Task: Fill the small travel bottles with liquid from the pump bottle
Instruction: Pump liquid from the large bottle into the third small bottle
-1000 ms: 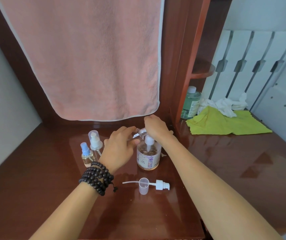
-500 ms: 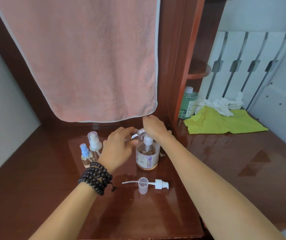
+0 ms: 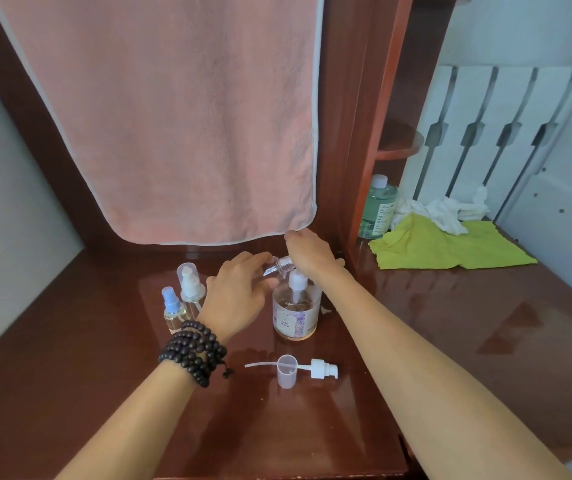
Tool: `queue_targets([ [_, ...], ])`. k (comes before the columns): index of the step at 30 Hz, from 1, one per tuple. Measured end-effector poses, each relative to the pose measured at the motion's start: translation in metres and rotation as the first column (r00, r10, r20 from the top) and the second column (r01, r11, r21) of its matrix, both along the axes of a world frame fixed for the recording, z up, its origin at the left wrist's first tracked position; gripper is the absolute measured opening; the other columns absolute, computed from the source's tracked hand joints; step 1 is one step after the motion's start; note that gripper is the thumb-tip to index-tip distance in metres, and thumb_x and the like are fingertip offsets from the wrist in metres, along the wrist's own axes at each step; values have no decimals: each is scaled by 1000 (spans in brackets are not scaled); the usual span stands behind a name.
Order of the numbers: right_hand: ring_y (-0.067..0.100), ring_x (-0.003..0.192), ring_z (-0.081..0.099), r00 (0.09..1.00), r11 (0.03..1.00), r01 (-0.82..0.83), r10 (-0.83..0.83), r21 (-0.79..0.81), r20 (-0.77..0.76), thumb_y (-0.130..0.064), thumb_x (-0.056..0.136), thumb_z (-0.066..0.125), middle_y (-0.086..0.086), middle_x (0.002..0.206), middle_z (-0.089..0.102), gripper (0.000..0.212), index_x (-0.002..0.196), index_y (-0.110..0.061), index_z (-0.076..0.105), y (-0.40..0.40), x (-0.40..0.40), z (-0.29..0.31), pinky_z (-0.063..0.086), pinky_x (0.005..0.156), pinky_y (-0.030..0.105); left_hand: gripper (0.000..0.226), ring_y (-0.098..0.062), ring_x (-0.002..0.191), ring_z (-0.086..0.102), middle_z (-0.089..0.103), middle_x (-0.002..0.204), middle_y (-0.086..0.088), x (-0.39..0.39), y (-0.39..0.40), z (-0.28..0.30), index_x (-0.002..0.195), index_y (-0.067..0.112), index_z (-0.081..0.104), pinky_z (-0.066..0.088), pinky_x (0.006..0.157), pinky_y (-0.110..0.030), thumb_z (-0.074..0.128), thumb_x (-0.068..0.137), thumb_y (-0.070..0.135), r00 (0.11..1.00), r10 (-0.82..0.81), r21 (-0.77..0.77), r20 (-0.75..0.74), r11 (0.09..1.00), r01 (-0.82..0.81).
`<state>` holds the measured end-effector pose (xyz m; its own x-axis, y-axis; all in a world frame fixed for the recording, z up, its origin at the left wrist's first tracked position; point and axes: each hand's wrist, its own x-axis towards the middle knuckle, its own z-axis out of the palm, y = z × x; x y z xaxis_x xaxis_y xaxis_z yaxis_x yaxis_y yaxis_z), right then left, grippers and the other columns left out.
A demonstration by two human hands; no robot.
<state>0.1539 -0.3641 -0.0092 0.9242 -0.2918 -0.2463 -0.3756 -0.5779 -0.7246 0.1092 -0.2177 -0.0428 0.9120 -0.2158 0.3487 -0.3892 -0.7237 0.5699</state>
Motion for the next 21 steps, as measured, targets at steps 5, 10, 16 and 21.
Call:
queue_targets([
  [5,41,132,47,997,998,62,-61,10,-37,-16,100,30,19,139,54,39,132,-8,53,1,8,-16,29,114,59,34,-20,97,55,53,94,12,0,-4,-9,122,32,58,46,86,-51,63,89,27,999,23,17,-36,1000,-22],
  [10,35,133,44,996,999,37,-40,-31,-74,-23,98,30,11,136,54,43,133,-14,53,-3,2,-10,19,112,56,33,-20,97,55,53,94,12,-2,-2,-8,120,34,57,47,85,-51,63,89,28,999,15,20,-35,1000,-14],
  [16,33,124,48,1000,1000,-13,13,-2,-8,-31,95,25,8,124,57,43,120,-15,57,1,7,-4,25,108,56,35,-21,99,56,54,96,11,1,-2,-2,122,33,57,47,85,-51,63,88,29,1000,24,18,0,1000,-24],
  [21,35,130,46,997,998,60,-59,10,-58,-18,96,29,12,133,55,41,130,-12,52,0,7,-16,26,114,55,33,-22,97,55,48,91,13,-1,-4,-10,121,31,58,47,81,-49,62,89,25,1000,21,59,-13,998,-20],
])
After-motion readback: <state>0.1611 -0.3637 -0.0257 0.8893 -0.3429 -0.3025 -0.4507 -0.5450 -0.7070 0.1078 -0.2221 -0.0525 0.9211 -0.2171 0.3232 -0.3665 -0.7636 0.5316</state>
